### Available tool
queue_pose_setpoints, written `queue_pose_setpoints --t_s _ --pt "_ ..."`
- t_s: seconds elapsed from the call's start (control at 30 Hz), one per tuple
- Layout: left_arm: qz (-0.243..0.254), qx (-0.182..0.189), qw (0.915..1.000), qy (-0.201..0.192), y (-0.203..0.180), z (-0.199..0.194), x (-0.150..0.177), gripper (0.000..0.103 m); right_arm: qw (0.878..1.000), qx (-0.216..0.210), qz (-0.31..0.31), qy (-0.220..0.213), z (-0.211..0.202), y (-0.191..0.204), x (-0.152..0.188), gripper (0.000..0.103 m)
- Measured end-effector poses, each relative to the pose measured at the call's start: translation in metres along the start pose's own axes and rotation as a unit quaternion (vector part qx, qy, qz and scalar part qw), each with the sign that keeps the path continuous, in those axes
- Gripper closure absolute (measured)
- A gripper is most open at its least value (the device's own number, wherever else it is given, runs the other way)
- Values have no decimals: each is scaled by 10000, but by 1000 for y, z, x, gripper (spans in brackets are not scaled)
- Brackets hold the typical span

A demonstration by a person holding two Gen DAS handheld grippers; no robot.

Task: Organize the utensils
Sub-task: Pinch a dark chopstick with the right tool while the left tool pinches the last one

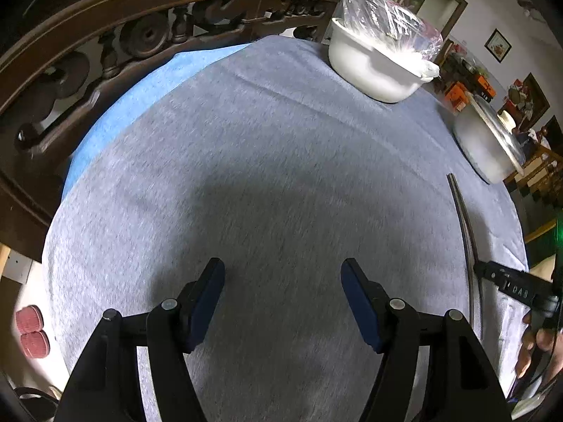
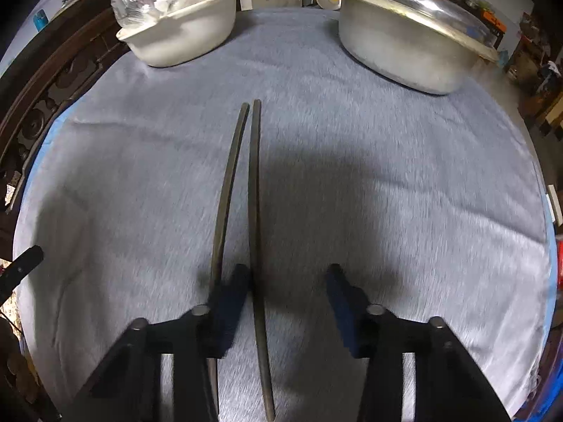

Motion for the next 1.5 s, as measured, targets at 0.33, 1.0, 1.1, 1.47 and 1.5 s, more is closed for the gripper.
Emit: queue_pose_setpoints --t_s 0.33,1.0,1.1,1.47,1.5 --pt "1271 437 9899 461 -90 16 -50 34 9915 -769 1002 314 -12 -39 37 95" --pt "2778 194 9485 1509 -257 63 -30 59 9533 -2227 2027 -240 -35 -57 88 93" --pt "3397 -183 9309 1328 -261 62 -29 81 9534 -2234 2016 -230 -32 -56 85 93" --pt "5227 -764 8390 1306 -253 61 -25 97 9600 -2118 1829 59 -33 -57 85 93" --pt "5162 -737 8428 1334 -251 60 -24 99 9624 -2043 1788 60 -34 -57 83 93"
Point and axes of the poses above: each gripper's, at about its wrist camera, not at the fingertips, and z roughly the way its jaws point, y to its left, x to its underside, the point moved 9 cm from there along z, roughly the way its jaws point, and after that the axes turned 9 degrees about -x, right-handed, at the moved point
